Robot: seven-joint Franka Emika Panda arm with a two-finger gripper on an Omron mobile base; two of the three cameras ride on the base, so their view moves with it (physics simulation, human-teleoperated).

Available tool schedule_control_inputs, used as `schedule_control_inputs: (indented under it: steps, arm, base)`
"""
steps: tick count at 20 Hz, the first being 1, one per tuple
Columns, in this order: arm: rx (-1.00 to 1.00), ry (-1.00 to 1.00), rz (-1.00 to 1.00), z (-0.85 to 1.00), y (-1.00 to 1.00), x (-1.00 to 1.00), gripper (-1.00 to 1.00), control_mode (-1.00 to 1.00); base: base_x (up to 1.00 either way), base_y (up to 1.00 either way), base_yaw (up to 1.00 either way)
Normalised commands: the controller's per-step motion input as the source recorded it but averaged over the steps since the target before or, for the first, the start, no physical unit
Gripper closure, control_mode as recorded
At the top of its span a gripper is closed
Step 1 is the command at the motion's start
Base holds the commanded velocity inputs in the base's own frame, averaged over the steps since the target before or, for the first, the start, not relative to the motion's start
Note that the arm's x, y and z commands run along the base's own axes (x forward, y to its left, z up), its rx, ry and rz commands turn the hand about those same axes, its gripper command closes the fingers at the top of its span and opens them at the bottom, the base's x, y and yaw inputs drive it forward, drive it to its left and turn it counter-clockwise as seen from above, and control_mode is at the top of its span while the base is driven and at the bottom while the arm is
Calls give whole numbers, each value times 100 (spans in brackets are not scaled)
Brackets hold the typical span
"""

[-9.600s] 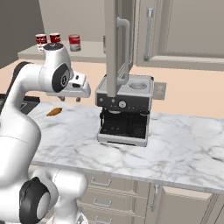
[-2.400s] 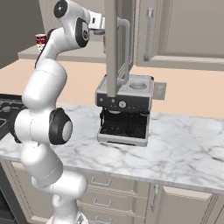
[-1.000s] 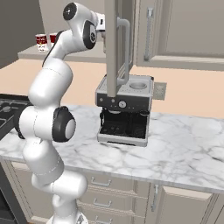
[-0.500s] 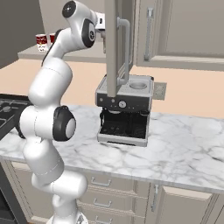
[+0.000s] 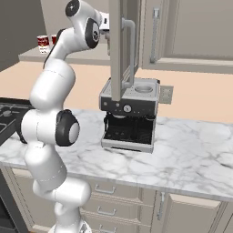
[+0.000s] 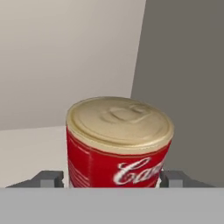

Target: Stack two cans on top of the other two cans in the cabinet.

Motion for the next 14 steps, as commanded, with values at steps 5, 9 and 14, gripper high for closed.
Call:
schedule_control_inputs:
  steps: [5,9,14]
  arm:
    - [0,0,0,-5,3,5,-100,-100]
    - [0,0,-9,-8,20,-18,-100,-100]
    - [0,0,-12,-12,24,-25,-100,-100]
  base:
    - [0,0,0]
    - [0,0,0]
    - [0,0,0]
